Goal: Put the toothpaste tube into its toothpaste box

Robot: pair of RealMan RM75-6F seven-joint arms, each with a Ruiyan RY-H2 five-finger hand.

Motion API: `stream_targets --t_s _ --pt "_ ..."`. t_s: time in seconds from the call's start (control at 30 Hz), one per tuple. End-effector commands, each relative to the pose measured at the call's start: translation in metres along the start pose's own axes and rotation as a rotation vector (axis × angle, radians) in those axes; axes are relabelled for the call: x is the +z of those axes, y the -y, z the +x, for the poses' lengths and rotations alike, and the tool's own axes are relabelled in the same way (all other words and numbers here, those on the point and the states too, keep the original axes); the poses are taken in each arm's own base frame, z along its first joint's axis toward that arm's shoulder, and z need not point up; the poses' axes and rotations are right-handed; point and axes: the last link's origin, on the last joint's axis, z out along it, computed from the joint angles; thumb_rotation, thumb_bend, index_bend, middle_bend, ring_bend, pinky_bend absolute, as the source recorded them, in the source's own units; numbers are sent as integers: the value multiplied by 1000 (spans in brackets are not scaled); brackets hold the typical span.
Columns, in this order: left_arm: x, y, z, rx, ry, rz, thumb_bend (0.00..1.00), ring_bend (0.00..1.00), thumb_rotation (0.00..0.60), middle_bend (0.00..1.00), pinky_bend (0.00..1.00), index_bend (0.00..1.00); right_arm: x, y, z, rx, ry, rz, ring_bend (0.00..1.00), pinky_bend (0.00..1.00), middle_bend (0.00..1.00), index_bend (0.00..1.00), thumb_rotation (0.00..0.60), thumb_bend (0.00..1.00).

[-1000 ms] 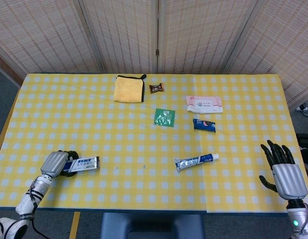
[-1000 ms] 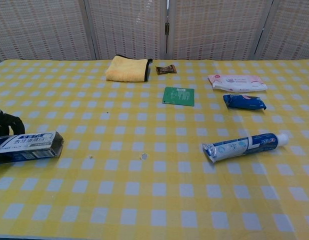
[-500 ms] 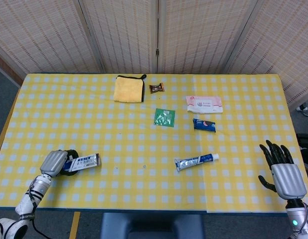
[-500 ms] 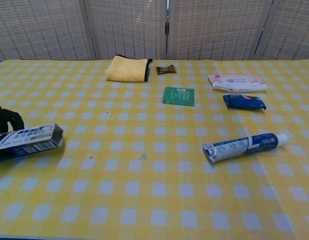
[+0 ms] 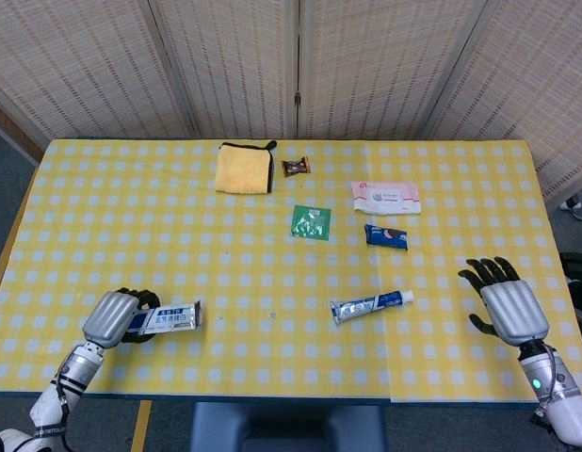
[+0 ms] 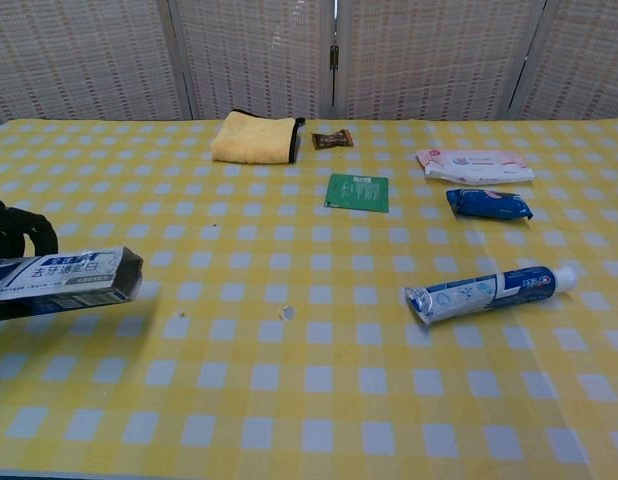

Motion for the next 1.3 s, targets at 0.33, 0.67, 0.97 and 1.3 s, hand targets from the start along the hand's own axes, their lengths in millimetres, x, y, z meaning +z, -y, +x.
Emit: stream_targets --t_s 0.33,0.67,0.97,1.3 --pt "-4 2 3 10 -11 30 318 547 600 558 477 548 59 47 -16 -70 132 139 221 248 268 367 600 288" --pt "-9 4 6 10 -21 33 318 547 600 558 477 548 82 94 -39 -136 173 238 232 252 275 385 600 287" --pt "-13 12 6 -2 -28 51 319 547 600 558 477 549 95 123 -47 -155 146 284 247 258 291 413 600 290" --pt "-15 14 6 -14 -33 48 318 547 600 558 477 549 106 145 -53 -181 134 317 245 258 291 413 600 289"
